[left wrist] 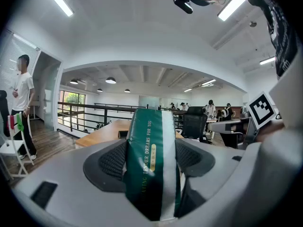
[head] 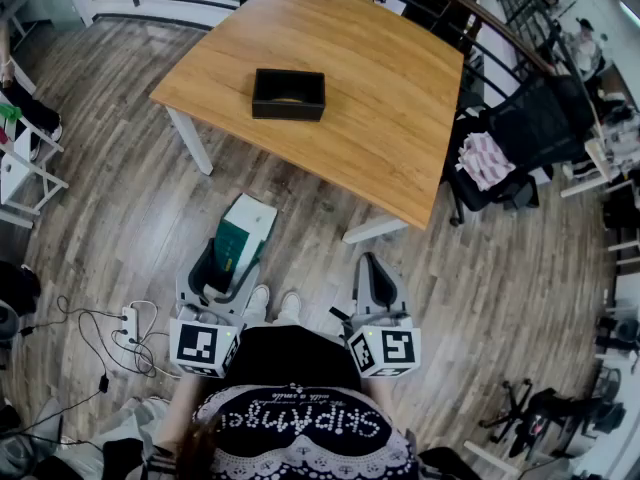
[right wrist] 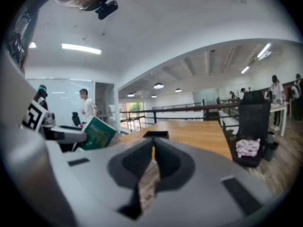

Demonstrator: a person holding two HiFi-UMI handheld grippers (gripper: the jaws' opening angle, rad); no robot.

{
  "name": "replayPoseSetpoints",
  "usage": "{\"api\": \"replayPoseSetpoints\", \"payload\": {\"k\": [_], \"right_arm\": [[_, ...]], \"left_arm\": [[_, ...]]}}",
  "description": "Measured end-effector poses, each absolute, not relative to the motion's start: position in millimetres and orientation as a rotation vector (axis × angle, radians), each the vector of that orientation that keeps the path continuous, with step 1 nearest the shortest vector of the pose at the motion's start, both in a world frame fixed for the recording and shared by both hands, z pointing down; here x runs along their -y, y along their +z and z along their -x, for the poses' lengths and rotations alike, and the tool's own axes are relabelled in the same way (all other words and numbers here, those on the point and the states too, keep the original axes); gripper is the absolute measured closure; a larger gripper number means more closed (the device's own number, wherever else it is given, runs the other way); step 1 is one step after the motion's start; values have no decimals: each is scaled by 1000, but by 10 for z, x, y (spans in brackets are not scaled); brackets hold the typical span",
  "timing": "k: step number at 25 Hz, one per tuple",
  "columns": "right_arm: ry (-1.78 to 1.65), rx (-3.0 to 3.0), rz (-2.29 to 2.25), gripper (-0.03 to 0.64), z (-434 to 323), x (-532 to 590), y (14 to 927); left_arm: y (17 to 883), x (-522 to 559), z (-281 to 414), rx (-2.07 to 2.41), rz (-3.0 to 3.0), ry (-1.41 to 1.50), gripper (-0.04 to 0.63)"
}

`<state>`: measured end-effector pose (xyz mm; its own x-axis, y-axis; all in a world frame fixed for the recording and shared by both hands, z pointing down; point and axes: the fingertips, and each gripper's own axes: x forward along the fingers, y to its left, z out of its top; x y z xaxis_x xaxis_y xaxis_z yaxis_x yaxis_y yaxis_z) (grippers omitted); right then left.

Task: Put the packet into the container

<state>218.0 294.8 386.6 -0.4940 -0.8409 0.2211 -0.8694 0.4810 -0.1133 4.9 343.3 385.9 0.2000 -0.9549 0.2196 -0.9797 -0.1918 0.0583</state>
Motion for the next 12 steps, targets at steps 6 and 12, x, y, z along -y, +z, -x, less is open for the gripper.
{"api": "replayPoseSetpoints", "payload": {"k": [6,12], "right_arm": [[311,2587,-1491,577,-2204,-2862,3863],[305,2586,-1483,577,-2212,-2879,3885]], "left_arm": [[3846,-3339,-93,1867,-2290,190,249],[3881,-3366,-102,1865,-2290,197,250]]}}
